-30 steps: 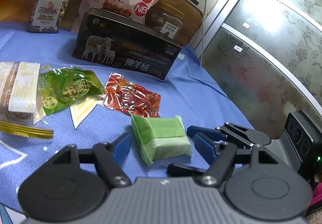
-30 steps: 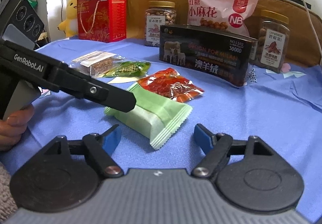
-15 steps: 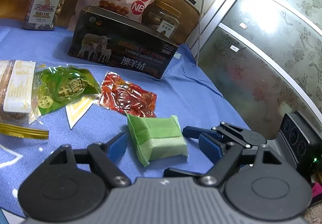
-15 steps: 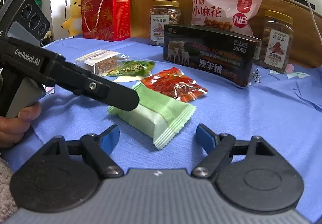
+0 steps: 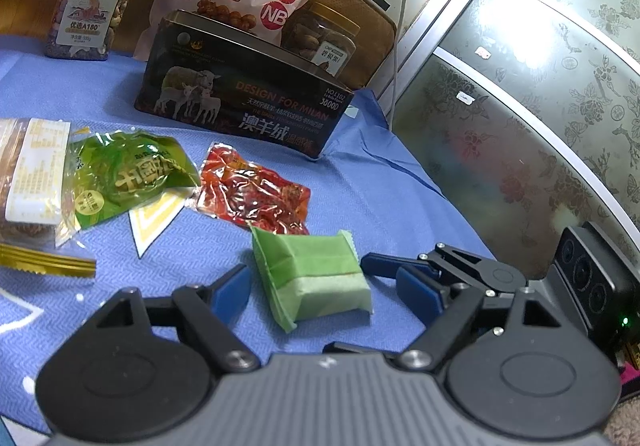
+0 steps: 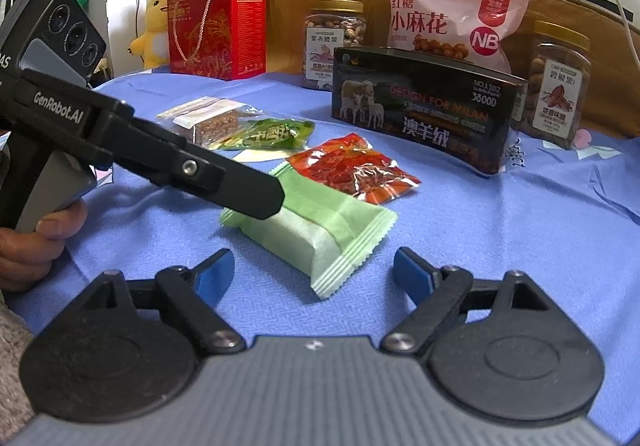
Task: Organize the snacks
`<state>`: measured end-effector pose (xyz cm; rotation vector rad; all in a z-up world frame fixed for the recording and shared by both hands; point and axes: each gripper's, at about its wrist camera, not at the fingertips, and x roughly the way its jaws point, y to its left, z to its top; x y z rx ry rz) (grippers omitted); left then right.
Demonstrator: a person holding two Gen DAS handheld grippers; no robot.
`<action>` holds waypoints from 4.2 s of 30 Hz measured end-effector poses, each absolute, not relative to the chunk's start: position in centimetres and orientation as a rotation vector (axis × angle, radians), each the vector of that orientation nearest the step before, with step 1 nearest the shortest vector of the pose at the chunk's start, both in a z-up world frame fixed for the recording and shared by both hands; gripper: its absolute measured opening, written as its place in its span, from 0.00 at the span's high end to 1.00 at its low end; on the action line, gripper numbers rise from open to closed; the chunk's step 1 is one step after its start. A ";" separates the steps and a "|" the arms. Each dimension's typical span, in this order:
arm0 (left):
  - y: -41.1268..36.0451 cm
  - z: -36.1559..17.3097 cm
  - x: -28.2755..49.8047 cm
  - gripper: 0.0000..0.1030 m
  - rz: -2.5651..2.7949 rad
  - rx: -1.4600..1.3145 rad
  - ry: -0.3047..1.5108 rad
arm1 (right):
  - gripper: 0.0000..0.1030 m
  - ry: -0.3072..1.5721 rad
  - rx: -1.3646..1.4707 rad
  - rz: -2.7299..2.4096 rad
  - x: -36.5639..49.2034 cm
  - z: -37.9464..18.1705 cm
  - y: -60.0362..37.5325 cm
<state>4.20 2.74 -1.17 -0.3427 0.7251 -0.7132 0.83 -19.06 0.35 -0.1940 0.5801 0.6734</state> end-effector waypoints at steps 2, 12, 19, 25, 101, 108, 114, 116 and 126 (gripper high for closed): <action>2.7 -1.2 4.2 0.20 -0.712 -0.344 0.724 | 0.17 0.570 -0.202 0.687 0.6 0.3 -19.0; 2.9 -1.1 3.9 0.29 -0.690 -0.347 0.717 | 0.55 0.513 -0.235 0.743 -0.5 0.5 -18.7; 3.2 -1.0 3.8 0.29 -0.680 -0.362 0.699 | 0.64 0.503 -0.221 0.756 -0.8 0.5 -18.9; 3.3 -0.8 3.5 0.30 -0.685 -0.364 0.680 | 0.64 0.481 -0.206 0.760 -1.0 0.6 -19.2; 11.3 7.5 14.6 0.18 -0.339 -0.300 0.658 | 0.33 0.406 -0.034 0.741 11.2 5.0 -18.7; 16.9 4.4 8.6 0.18 -0.246 -0.400 0.715 | 0.33 0.579 -0.053 0.902 10.9 3.3 -12.2; 16.8 2.6 7.9 0.18 -0.283 -0.473 0.718 | 0.22 0.604 -0.142 1.004 8.6 3.1 -7.6; 16.2 1.9 8.1 0.22 -0.290 -0.467 0.733 | 0.22 0.615 -0.200 0.993 8.2 2.5 -6.2; 14.3 1.6 6.4 0.33 -0.314 -0.471 0.714 | 0.50 0.560 -0.211 0.959 7.1 2.4 -6.4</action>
